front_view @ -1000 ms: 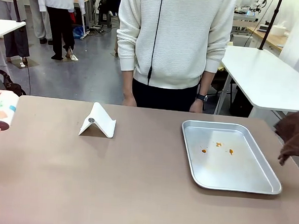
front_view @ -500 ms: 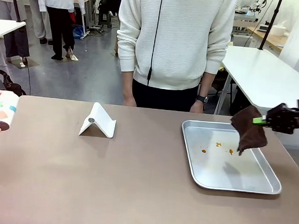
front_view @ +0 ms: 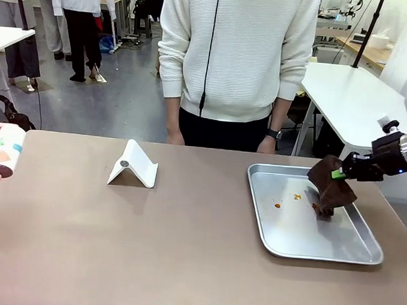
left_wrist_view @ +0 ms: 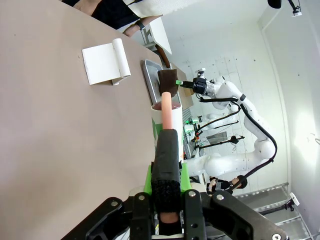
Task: Clean the surface of the table.
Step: Clean the area not pointed to by the person.
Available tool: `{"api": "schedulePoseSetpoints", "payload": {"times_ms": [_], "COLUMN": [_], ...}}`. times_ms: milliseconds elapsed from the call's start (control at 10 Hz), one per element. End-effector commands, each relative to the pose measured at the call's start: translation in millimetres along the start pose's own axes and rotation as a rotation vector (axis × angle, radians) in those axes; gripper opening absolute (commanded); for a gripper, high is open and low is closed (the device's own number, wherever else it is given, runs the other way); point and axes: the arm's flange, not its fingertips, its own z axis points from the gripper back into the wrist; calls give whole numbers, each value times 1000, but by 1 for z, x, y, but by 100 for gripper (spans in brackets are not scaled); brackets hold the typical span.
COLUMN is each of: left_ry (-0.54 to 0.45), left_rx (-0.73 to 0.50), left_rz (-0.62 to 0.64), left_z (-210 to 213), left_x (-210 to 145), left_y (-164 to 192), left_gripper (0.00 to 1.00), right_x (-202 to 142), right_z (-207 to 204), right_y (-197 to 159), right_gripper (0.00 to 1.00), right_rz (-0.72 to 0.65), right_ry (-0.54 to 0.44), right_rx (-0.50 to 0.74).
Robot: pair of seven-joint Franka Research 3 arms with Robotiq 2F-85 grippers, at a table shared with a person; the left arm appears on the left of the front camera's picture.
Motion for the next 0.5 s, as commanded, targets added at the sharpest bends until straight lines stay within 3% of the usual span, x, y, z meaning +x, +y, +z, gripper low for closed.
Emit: {"api": "schedulePoseSetpoints", "payload": {"times_ms": [0,400], "left_ry": [-10,-10], "left_rx": [-3,-3], "left_rz": [-6,-6], "left_z": [0,0], "left_x": [-2,-2], "left_y": [-4,-4], "left_gripper": [21,21], "right_x": [6,-11], "right_z": [-7,-60], "right_y": [-2,-4], "right_gripper": [11,11], "right_rz": [25,1], "right_ry": [41,21], "right_rx": [-82,-44]}}
